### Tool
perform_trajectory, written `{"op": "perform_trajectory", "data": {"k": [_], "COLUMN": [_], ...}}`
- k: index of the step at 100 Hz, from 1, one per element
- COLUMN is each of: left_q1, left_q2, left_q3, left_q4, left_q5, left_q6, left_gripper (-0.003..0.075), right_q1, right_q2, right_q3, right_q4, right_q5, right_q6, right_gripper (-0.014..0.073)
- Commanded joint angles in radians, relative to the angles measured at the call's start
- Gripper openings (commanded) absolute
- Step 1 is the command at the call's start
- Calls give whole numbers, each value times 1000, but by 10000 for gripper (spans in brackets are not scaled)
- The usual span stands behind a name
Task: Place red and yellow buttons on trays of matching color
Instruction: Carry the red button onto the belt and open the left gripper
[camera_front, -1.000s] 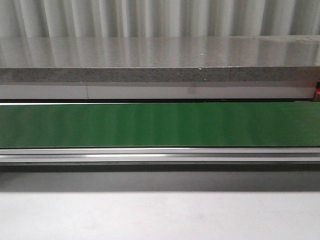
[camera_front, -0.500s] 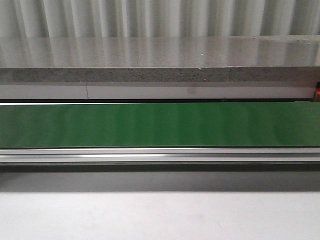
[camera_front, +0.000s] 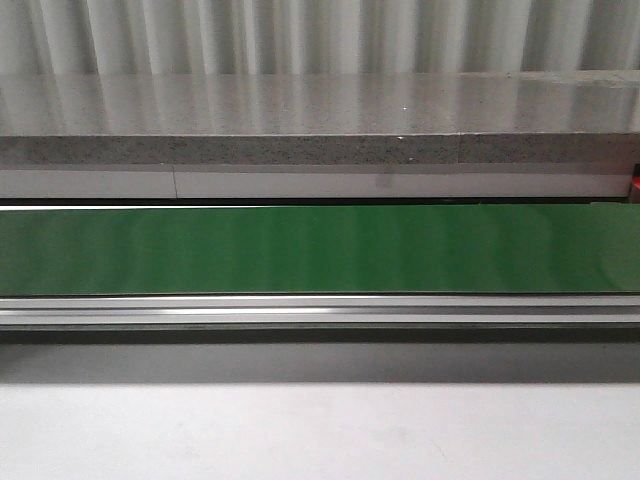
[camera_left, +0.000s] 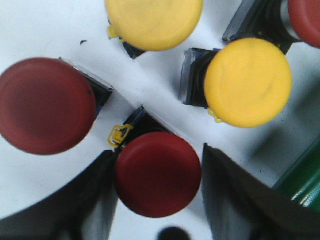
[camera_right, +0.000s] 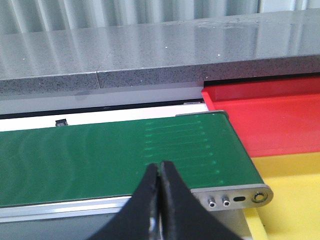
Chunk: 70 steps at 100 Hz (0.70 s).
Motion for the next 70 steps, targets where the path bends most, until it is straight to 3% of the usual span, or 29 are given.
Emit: {"op": "perform_trajectory", "data": {"k": [1, 10, 55, 70], "left_q1": [3, 1, -1, -55], "left_q2": [-35, -37, -302, -326], "left_q3": [-29, -29, -31, -85], "left_q4": [-10, -7, -26, -43], "left_q5": [-24, -15, 124, 188], "left_q6": [3, 5, 62, 108], "left_gripper": [195, 150, 150, 150], "right_q1": [-6, -6, -6, -6], "right_q2": [-13, -13, -13, -13], "right_q3": [1, 1, 1, 1], "right_q4": [-9, -9, -9, -9], "right_q5": [-78, -78, -78, -78], "right_q6": [-2, -2, -2, -2], "right_gripper": [-68, -68, -68, -68]}}
